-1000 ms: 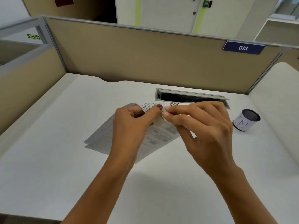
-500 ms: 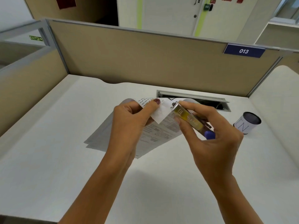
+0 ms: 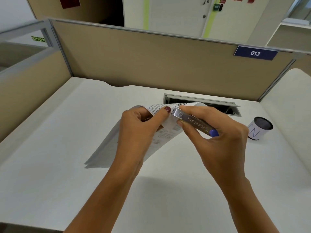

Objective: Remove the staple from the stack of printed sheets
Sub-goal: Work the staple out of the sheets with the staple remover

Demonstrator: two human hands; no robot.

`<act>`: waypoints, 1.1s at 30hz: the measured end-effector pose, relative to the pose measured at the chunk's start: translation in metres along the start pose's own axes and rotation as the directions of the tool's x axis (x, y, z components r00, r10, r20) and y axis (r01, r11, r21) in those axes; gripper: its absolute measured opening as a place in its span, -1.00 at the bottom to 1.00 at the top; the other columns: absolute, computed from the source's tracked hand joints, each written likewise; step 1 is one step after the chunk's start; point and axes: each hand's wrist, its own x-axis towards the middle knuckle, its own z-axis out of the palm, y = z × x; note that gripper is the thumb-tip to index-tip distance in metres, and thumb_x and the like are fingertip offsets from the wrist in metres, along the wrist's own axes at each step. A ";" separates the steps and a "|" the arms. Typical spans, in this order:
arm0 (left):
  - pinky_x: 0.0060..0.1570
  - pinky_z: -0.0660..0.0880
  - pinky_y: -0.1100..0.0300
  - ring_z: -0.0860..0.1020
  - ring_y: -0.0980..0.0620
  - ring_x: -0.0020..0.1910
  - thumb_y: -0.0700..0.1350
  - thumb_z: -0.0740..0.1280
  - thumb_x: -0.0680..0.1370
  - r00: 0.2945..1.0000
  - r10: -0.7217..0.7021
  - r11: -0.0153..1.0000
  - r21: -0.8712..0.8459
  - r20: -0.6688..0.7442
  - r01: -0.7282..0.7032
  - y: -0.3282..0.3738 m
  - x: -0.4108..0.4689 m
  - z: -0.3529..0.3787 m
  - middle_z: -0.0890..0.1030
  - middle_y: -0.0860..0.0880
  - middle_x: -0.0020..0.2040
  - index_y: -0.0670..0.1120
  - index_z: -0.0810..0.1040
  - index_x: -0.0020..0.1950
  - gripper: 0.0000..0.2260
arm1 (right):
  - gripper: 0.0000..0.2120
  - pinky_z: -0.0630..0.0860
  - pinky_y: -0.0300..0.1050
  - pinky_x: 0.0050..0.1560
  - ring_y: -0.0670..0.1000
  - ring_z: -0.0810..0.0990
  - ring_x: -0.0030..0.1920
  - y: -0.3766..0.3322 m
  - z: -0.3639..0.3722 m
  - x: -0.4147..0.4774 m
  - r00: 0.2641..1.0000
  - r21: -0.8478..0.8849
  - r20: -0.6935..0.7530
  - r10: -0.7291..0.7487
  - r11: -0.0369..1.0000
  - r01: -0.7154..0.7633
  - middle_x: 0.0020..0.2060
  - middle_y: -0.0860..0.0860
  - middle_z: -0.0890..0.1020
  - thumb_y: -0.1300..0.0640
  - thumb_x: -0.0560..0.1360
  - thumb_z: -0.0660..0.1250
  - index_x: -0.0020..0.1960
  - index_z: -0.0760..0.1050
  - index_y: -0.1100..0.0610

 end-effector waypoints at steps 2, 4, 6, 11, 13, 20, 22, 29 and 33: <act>-0.51 0.37 0.50 0.56 0.25 -0.41 0.07 0.42 0.42 1.000 -0.011 1.000 -0.003 0.004 0.011 -0.001 0.000 0.000 0.61 0.07 -0.45 -0.07 0.52 -0.36 -0.73 | -0.77 0.53 -0.42 -0.01 -0.09 0.63 -0.04 0.000 0.000 0.000 1.000 -0.005 0.009 0.011 1.000 -0.011 -0.03 -0.07 0.67 0.19 0.45 0.49 0.10 0.64 0.15; -0.51 0.36 0.51 0.56 0.28 -0.41 0.07 0.42 0.42 1.000 -0.016 1.000 0.001 0.010 0.016 -0.002 -0.001 0.001 0.60 0.14 -0.48 -0.05 0.50 -0.37 -0.73 | -0.75 0.51 -0.47 -0.02 -0.09 0.61 -0.04 -0.001 0.000 0.000 0.999 -0.014 0.012 0.032 0.999 -0.032 -0.04 -0.07 0.67 0.19 0.44 0.49 0.11 0.63 0.15; -0.52 0.36 0.50 0.57 0.27 -0.42 0.08 0.42 0.42 1.000 -0.007 1.000 0.004 0.008 0.007 -0.002 -0.001 0.001 0.61 0.14 -0.47 -0.06 0.50 -0.39 -0.71 | -0.75 0.50 -0.49 -0.03 -0.09 0.61 -0.05 -0.002 0.000 0.000 0.999 -0.022 0.013 0.044 0.999 -0.043 -0.03 -0.05 0.68 0.18 0.44 0.49 0.11 0.64 0.16; -0.49 0.34 0.39 0.51 0.07 -0.44 0.11 0.44 0.40 0.997 0.073 0.996 0.056 -0.029 -0.071 -0.005 0.001 -0.002 0.58 -0.03 -0.42 -0.16 0.50 -0.42 -0.62 | -0.79 0.50 -0.49 -0.04 -0.09 0.62 -0.10 -0.005 -0.001 0.002 0.998 -0.031 0.031 0.053 0.998 -0.052 -0.06 -0.04 0.70 0.19 0.45 0.49 0.08 0.66 0.15; -0.50 0.33 0.41 0.50 0.13 -0.42 0.10 0.43 0.40 0.994 0.108 0.990 0.093 -0.022 -0.106 -0.004 0.002 -0.002 0.55 0.02 -0.41 -0.13 0.53 -0.41 -0.65 | -0.82 0.51 -0.45 -0.04 -0.07 0.65 -0.09 -0.006 -0.003 0.004 0.998 -0.042 0.044 0.042 0.998 -0.040 -0.07 -0.02 0.71 0.20 0.45 0.49 0.05 0.67 0.16; -0.45 0.45 0.32 0.60 0.14 -0.31 0.05 0.42 0.42 0.989 0.138 0.985 0.096 0.047 -0.142 -0.003 0.004 -0.007 0.64 0.03 -0.32 -0.12 0.66 -0.28 -0.76 | -0.80 0.64 0.02 -0.07 0.07 0.68 -0.04 -0.001 -0.003 0.005 0.992 -0.082 0.111 -0.068 0.994 0.077 -0.05 0.03 0.72 0.22 0.42 0.52 0.04 0.67 0.20; -0.43 0.47 0.28 0.60 0.08 -0.31 0.05 0.42 0.42 0.992 0.114 0.990 0.075 0.050 -0.117 -0.003 0.004 -0.008 0.65 -0.03 -0.33 -0.14 0.66 -0.27 -0.74 | -0.81 0.64 0.03 -0.06 0.07 0.68 -0.03 -0.001 -0.001 0.004 0.991 -0.104 0.097 -0.096 0.989 0.106 -0.04 0.04 0.72 0.19 0.43 0.49 0.03 0.68 0.20; -0.44 0.43 0.48 0.61 0.23 -0.39 0.05 0.42 0.44 0.994 0.005 0.999 -0.044 0.105 -0.001 0.004 0.004 -0.005 0.62 0.17 -0.45 0.15 0.55 -0.45 -0.75 | -0.77 0.61 -0.24 -0.07 -0.04 0.63 0.02 -0.001 -0.002 0.006 0.988 0.100 0.056 0.141 0.984 -0.147 0.00 -0.04 0.67 0.19 0.43 0.51 0.09 0.65 0.11; -0.42 0.42 0.49 0.61 0.23 -0.33 0.09 0.39 0.45 0.992 -0.039 0.997 -0.057 0.119 0.046 -0.001 0.005 -0.005 0.67 0.14 -0.34 0.04 0.55 -0.27 -0.83 | -0.75 0.48 -0.45 -0.14 -0.12 0.56 -0.03 -0.002 -0.002 0.004 0.987 0.036 0.035 0.156 0.987 -0.157 -0.04 -0.02 0.62 0.15 0.42 0.51 0.10 0.65 0.08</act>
